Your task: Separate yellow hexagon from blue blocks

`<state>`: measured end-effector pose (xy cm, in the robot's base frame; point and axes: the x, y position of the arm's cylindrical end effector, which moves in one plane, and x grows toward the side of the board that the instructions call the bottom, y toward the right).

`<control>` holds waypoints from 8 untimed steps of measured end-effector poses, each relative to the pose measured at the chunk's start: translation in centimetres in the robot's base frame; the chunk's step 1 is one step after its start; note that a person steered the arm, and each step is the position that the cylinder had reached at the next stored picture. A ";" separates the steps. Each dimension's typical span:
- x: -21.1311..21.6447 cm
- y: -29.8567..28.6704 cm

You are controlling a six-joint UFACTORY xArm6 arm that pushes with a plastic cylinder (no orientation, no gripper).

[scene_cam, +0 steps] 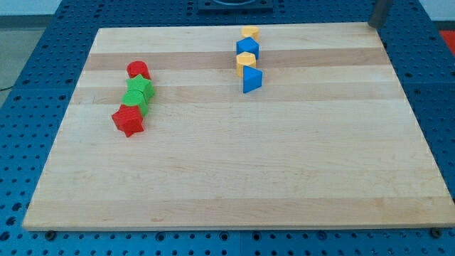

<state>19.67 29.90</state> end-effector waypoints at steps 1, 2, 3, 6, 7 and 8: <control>0.0 0.0; 1.6 0.0; 9.7 -2.7; 19.5 -13.0; 19.5 -16.8; 20.0 -19.7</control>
<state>39.68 10.22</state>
